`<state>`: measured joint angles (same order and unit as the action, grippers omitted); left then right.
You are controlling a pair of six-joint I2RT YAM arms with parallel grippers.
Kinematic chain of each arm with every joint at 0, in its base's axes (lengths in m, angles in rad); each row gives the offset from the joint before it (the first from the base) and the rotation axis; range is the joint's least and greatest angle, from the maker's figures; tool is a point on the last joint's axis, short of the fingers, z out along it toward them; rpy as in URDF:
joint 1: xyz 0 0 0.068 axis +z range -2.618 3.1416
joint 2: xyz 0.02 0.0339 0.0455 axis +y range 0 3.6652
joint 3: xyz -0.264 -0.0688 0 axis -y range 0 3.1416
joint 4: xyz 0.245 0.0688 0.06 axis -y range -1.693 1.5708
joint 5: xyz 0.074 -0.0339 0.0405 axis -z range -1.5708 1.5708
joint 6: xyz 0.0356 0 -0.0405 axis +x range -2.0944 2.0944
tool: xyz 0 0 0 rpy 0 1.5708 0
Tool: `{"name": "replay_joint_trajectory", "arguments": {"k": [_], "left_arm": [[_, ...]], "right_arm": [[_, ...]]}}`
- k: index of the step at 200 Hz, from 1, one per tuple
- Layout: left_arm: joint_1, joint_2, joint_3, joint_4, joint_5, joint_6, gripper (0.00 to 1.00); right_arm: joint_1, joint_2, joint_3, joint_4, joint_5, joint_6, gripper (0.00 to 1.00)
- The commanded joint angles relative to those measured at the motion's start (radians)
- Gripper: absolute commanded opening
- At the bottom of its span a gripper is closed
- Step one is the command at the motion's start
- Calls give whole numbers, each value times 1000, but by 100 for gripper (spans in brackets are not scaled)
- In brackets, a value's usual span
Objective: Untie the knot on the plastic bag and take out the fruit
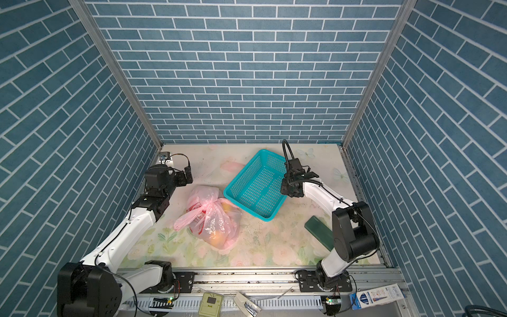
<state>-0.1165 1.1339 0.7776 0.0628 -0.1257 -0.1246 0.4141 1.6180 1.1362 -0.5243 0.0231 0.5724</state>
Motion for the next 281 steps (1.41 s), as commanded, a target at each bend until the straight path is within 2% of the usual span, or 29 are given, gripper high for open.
{"name": "replay_joint_trajectory", "arguments": {"k": [1, 15, 35, 60, 118, 135, 154, 182, 211, 235, 281], "left_arm": [[-5, -23, 2, -24, 3, -7, 100], [-6, -28, 0, -26, 0, -6, 100], [-6, -36, -4, -24, -2, -3, 99], [-6, -40, -8, -25, 3, 0, 100], [-6, -53, -21, -30, 21, -4, 100], [-6, -58, -25, -32, 27, -6, 100], [-6, -61, -25, -35, 35, -6, 100], [-5, -74, -21, -49, 36, -5, 100], [-6, -95, -27, -60, 40, -4, 100], [-6, -102, -30, -64, 51, -4, 100], [-6, -82, -26, -66, 128, -24, 100]], "right_arm": [[2, 40, 90, -73, 42, -16, 22], [-2, 66, 121, -92, 55, -26, 13], [-9, 100, 167, -118, 78, -52, 8], [-42, 142, 222, -134, 92, -82, 6], [-182, 275, 405, -169, 152, -278, 5], [-220, 322, 470, -176, 152, -326, 13], [-242, 377, 579, -234, 157, -365, 37], [-241, 371, 666, -305, 163, -370, 58], [-201, 312, 695, -344, 153, -340, 67], [-109, 300, 733, -381, 167, -315, 73], [43, 384, 803, -348, 69, -207, 77]]}}
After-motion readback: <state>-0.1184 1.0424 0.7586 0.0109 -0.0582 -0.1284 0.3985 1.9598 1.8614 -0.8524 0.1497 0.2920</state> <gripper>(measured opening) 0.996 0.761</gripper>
